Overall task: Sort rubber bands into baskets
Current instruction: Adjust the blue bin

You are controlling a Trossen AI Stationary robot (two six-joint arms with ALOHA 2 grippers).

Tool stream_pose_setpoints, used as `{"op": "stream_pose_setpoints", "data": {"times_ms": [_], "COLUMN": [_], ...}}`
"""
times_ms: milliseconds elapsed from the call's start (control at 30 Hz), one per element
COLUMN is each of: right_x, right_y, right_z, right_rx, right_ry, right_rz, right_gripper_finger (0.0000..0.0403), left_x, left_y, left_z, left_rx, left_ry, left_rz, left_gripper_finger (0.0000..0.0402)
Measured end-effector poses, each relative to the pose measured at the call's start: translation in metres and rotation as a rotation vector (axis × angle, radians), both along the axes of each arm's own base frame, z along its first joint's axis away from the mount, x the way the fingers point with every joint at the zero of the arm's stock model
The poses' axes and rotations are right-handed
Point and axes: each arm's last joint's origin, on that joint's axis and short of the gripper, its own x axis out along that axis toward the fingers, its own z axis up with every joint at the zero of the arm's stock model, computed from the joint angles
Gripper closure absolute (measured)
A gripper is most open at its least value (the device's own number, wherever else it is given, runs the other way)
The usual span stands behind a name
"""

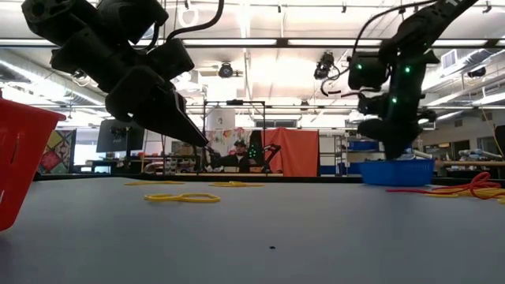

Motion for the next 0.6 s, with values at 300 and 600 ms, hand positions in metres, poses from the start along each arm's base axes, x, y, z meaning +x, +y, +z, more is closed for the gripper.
{"op": "stream_pose_setpoints", "data": {"times_ms": [300,600], "right_x": [-0.007,0.001], "right_y": [-0.019,-0.022], "right_z": [0.001,0.003], "right_rx": [-0.012,0.006], "right_ry": [-0.024,-0.134], "right_rz": [-0.025,0.020], "right_gripper_finger": [0.0282,0.0291], "left_x": [0.000,0.000], "left_y": [0.000,0.000], "left_z": [0.000,0.000], "left_rx": [0.001,0.001], "left_ry": [0.000,0.001], "left_rz": [0.000,0.000], "left_gripper_finger": [0.0264,0.0264]}}
